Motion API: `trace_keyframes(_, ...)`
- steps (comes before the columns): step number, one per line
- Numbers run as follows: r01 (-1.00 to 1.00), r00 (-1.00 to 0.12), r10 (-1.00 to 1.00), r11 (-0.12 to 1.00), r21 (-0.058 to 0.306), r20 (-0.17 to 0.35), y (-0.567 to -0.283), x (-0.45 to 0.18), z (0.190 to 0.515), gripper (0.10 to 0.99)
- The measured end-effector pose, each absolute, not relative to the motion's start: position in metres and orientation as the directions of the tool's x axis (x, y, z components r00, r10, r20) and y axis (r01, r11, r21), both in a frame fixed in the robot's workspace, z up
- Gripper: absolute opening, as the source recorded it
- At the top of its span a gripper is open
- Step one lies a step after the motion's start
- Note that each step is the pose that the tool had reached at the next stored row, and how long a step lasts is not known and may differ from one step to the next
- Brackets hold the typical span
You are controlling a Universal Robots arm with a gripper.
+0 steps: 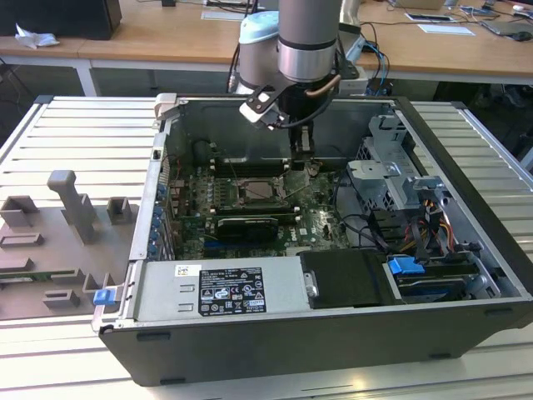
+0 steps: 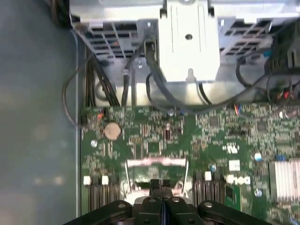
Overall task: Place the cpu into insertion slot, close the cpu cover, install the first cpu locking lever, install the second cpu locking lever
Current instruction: 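Close the cpu cover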
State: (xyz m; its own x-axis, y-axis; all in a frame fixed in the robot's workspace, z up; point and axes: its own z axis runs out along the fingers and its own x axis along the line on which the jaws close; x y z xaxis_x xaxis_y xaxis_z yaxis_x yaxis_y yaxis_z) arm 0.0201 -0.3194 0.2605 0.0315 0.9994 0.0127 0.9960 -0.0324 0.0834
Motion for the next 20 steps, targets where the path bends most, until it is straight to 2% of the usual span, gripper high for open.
trace_keyframes(3, 0.997, 0.003, 1.0, -0.004, 0.083, 0.013, -0.319, 0.029, 0.26, 0.106)
trace_keyframes(20, 0.997, 0.003, 1.0, -0.004, 0.081, 0.012, -0.317, 0.058, 0.251, 0.106)
